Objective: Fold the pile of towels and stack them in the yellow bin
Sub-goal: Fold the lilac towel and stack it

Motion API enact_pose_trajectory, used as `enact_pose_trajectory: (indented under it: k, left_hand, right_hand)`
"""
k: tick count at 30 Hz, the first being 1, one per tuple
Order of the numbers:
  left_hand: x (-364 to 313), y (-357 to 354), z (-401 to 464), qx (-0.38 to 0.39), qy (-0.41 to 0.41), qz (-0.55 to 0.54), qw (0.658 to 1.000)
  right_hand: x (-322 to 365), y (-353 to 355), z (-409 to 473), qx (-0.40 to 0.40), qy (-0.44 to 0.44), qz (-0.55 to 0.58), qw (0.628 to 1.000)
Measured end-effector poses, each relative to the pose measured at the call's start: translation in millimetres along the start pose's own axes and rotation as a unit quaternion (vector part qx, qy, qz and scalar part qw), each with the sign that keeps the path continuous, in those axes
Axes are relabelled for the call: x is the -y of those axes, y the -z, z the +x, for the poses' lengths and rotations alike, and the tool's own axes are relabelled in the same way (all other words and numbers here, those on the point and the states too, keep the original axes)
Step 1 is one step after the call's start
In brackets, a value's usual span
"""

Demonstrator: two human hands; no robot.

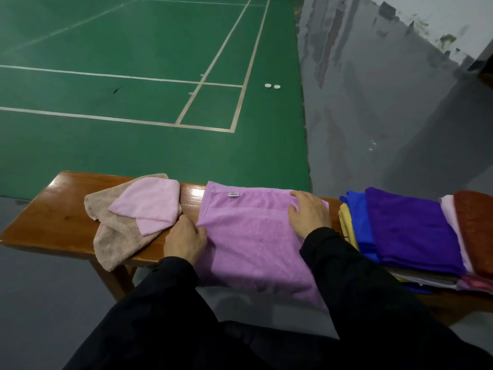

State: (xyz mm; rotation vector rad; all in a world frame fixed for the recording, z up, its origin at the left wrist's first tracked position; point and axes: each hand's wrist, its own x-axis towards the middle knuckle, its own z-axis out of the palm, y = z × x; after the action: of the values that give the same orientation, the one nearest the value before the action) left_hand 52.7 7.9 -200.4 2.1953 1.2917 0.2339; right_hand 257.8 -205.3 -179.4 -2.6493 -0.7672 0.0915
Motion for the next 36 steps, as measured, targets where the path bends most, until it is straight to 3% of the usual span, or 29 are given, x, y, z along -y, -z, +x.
enact_pose_trajectory:
  k: [4,8,11,13,15,18,24,27,29,33,36]
  left_hand:
    - [-17.3,-0.2,27.4,0.013,-0.034,-0.049,0.998]
    - [-46.8,-2.2,61.2,0.024,-0.036,-0.109,0.993]
    - [-56.5,-9.2,83.4,0.059,-0.016,-0.047,0.997]
    - [-55.4,-11.3,90.9,0.068,-0.037,0.022,0.997]
    - [-52.2,-12.4,94.2,0.062,-0.071,0.025,0.995]
    - [-48.1,-12.1,91.8,0.025,-0.100,-0.023,0.994]
    - [-46.1,-6.8,89.2,-0.039,-0.094,-0.142,0.985]
    - [-48.0,-3.8,96.2,-0.078,-0.082,-0.165,0.980]
    - [-50.0,-4.8,108.9,-0.079,-0.081,-0.140,0.984]
    - [-45.1,-12.7,130.1,-0.012,-0.061,-0.068,0.996]
    - [-43.8,-11.0,113.1,-0.002,-0.063,-0.094,0.994]
  right_hand:
    - [-4.6,-10.0,29.2,0.012,-0.003,0.003,1.000]
    - [-11.5,-16.4,48.1,0.081,-0.018,-0.028,0.996]
    - [-13.2,-20.9,53.8,0.087,-0.033,0.006,0.996]
    - [-15.3,-24.2,58.0,0.066,-0.041,0.034,0.996]
    - [-18.0,-27.3,64.3,0.047,-0.037,0.056,0.997]
    - [-22.9,-31.5,67.6,0.006,-0.001,0.040,0.999]
    - [-16.3,-33.5,54.2,-0.157,0.091,-0.003,0.983]
    - [-4.9,-33.4,58.9,-0.202,0.115,-0.008,0.972]
    - [2.9,-34.1,71.7,-0.182,0.091,-0.024,0.979]
    - [13.1,-42.8,87.0,-0.056,0.022,-0.094,0.994]
    - [18.9,-41.6,62.7,-0.067,0.034,-0.052,0.996]
